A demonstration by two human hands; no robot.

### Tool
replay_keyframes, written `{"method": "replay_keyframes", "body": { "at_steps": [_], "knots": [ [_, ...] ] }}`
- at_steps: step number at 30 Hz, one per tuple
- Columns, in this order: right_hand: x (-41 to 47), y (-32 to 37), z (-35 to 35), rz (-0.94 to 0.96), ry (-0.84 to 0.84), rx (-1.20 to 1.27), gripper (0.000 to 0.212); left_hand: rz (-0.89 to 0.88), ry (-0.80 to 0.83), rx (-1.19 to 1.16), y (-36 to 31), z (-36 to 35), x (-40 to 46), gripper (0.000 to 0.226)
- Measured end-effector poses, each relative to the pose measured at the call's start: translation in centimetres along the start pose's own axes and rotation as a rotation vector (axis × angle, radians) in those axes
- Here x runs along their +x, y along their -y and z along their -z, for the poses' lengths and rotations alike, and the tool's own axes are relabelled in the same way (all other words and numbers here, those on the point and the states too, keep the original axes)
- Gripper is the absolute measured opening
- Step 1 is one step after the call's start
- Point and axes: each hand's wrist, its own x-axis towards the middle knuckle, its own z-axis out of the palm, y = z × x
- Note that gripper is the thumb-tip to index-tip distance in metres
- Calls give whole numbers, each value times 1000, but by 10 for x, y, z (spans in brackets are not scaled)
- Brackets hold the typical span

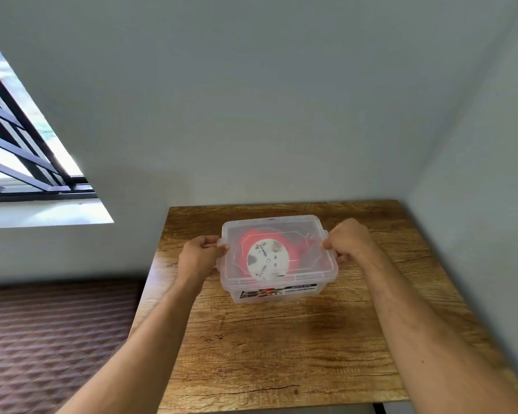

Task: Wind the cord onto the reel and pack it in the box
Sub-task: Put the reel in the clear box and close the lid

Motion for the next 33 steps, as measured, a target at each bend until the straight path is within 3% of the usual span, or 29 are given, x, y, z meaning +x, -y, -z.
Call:
{"method": "replay_keyframes", "body": {
  "at_steps": [4, 9, 15, 19, 23, 26, 29, 33],
  "knots": [
    [8, 2, 0, -56, 43, -66, 15, 185, 195, -130, 0, 12, 3, 25],
    [21, -11, 6, -128, 150, 157, 20, 239, 215, -185, 8, 11, 6, 6],
    [23, -27, 7, -208, 324, 381, 17, 436, 414, -254, 7, 15, 8, 23],
    [22, -41, 1, -232, 513, 586, 26, 464, 416, -250, 6, 18, 9, 32],
    [23, -42, 5, -219, 461, 544, 23, 453, 405, -233, 3, 18, 9, 18],
    [23, -30, 6, -171, 325, 407, 12, 384, 349, -179, -4, 15, 11, 11],
    [24, -16, 5, -53, 157, 128, 13, 259, 277, 64, -14, 2, 8, 9],
    [21, -8, 5, -68, 136, 50, 28, 129, 109, 342, -24, -23, -3, 16]
  ]
}}
